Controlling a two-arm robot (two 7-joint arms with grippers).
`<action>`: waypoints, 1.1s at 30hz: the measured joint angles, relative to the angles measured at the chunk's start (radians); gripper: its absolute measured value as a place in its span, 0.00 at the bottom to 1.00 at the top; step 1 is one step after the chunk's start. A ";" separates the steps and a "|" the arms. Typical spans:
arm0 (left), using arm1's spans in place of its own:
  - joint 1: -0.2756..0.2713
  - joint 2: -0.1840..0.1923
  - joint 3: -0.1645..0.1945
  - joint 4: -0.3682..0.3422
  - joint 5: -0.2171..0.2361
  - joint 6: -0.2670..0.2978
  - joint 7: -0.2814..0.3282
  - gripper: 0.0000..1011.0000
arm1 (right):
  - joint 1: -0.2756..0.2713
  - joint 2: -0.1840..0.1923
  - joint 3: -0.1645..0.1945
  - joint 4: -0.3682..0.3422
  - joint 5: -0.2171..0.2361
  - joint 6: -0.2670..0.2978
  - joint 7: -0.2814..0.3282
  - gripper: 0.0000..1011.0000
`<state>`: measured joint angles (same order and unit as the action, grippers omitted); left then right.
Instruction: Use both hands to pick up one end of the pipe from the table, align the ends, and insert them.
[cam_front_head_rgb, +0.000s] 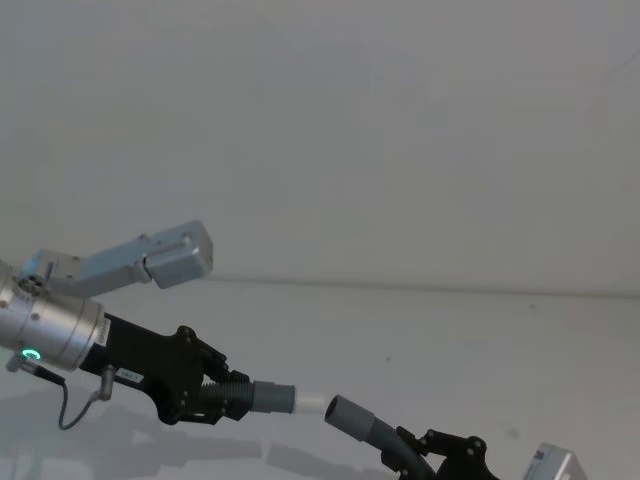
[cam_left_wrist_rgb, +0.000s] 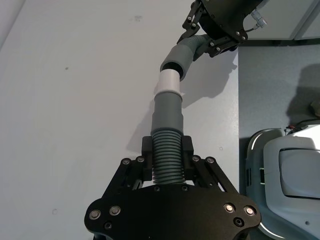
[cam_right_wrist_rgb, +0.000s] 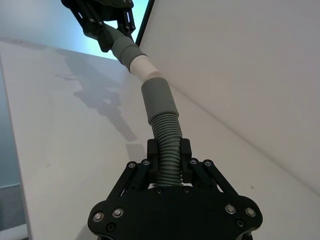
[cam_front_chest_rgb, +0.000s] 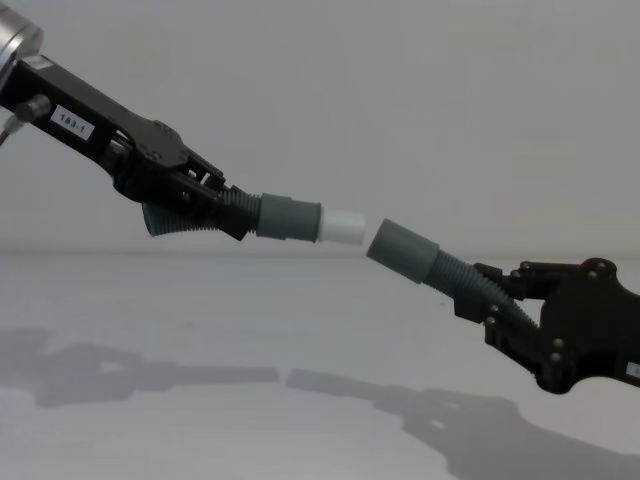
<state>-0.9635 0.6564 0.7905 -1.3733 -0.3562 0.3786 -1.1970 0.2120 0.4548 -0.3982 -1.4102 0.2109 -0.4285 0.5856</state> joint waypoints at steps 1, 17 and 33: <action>-0.001 -0.001 0.001 0.001 0.000 0.000 -0.001 0.29 | 0.000 0.000 0.000 0.000 0.000 0.000 0.000 0.22; -0.023 -0.013 0.025 0.029 0.000 -0.010 -0.008 0.29 | 0.000 0.000 0.000 0.000 0.000 0.000 0.000 0.22; -0.040 -0.022 0.043 0.053 -0.006 -0.022 -0.014 0.29 | 0.000 0.000 0.000 0.000 0.000 0.000 0.000 0.22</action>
<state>-1.0033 0.6341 0.8338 -1.3203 -0.3624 0.3562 -1.2112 0.2120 0.4547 -0.3982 -1.4102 0.2110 -0.4284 0.5856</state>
